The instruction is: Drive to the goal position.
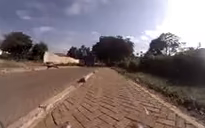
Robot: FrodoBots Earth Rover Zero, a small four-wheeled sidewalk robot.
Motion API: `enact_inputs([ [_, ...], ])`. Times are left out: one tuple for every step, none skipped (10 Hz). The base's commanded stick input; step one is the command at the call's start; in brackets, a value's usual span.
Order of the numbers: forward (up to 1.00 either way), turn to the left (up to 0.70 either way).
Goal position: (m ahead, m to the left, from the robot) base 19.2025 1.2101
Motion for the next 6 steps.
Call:
enact_inputs([
  [0.70,0.00],
  [0.70,0.00],
  [0.70,0.00],
  [0.70,0.00],
  [0.70,0.00],
  [0.70,0.00],
])
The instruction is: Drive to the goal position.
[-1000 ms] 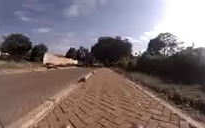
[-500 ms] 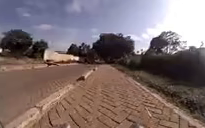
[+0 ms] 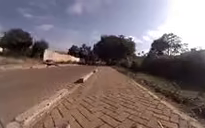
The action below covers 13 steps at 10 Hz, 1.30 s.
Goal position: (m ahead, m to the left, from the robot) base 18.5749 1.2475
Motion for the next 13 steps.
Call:
enact_inputs([
  [0.70,0.00],
  [0.70,0.00],
  [0.70,0.00],
  [0.70,0.00],
  [0.70,0.00],
  [0.70,0.00],
  [0.70,0.00],
  [0.70,0.00],
  [0.70,0.00],
  [0.70,0.00],
  [0.70,0.00],
  [0.70,0.00],
  [0.70,0.00],
])
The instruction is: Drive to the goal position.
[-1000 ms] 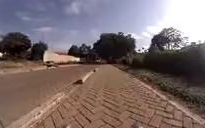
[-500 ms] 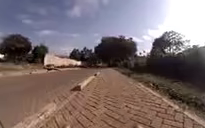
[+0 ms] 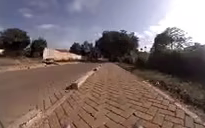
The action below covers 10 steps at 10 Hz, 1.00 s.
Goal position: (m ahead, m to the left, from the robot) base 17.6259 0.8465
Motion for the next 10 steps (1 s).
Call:
enact_inputs([
  [0.70,0.00],
  [0.70,0.00],
  [0.70,0.00],
  [0.70,0.00],
  [0.70,0.00],
  [0.70,0.00],
  [0.70,0.00],
  [0.70,0.00],
  [0.70,0.00],
  [0.70,0.00],
])
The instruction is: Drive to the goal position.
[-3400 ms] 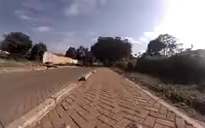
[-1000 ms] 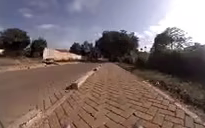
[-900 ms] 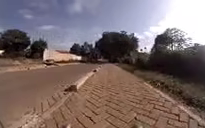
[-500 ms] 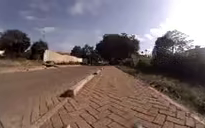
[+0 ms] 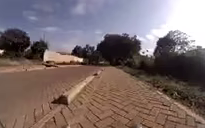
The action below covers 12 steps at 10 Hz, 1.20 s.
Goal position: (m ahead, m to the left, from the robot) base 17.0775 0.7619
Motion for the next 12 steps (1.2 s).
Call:
enact_inputs([
  [0.70,-0.07],
  [0.70,-0.35],
  [0.70,-0.35],
  [0.70,-0.35],
  [0.70,-0.35],
  [0.70,-0.35],
  [0.70,-0.29],
  [0.70,0.00],
  [0.70,0.00],
  [0.70,0.00],
  [0.70,0.00],
  [0.70,0.00],
])
